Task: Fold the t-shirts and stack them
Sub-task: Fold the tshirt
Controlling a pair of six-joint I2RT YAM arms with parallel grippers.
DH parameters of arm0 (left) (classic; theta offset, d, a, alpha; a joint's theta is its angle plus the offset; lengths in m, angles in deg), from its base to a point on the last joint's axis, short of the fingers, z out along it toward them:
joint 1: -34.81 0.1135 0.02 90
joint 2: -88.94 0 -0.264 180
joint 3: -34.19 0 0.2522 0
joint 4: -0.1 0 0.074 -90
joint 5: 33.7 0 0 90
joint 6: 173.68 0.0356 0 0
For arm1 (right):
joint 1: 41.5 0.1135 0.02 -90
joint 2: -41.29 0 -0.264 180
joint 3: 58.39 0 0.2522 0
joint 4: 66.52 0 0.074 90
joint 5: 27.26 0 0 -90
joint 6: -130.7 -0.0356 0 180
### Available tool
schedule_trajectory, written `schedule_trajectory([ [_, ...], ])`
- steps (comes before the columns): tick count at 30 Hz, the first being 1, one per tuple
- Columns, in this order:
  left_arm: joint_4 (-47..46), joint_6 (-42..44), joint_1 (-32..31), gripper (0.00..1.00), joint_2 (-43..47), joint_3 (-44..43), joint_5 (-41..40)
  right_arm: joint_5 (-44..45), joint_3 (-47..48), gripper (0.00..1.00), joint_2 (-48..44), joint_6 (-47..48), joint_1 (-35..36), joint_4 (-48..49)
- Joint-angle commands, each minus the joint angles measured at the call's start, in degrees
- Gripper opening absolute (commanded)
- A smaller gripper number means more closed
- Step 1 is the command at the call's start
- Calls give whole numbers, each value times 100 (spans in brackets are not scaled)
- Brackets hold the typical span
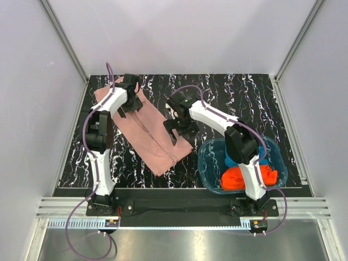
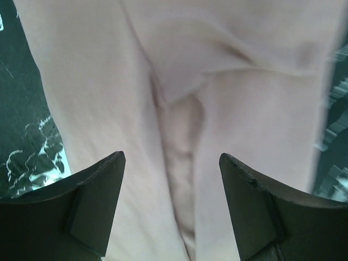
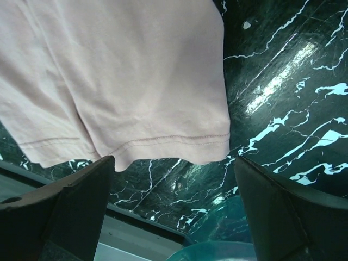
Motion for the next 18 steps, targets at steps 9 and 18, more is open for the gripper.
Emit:
schedule_trajectory([
  [9, -51, 69, 156, 75, -1296, -1201, 80, 321, -38, 94, 490, -448, 458, 297],
  [18, 142, 1281, 578, 75, -1930, -2107, 933, -636, 120, 94, 649, -1037, 774, 279],
])
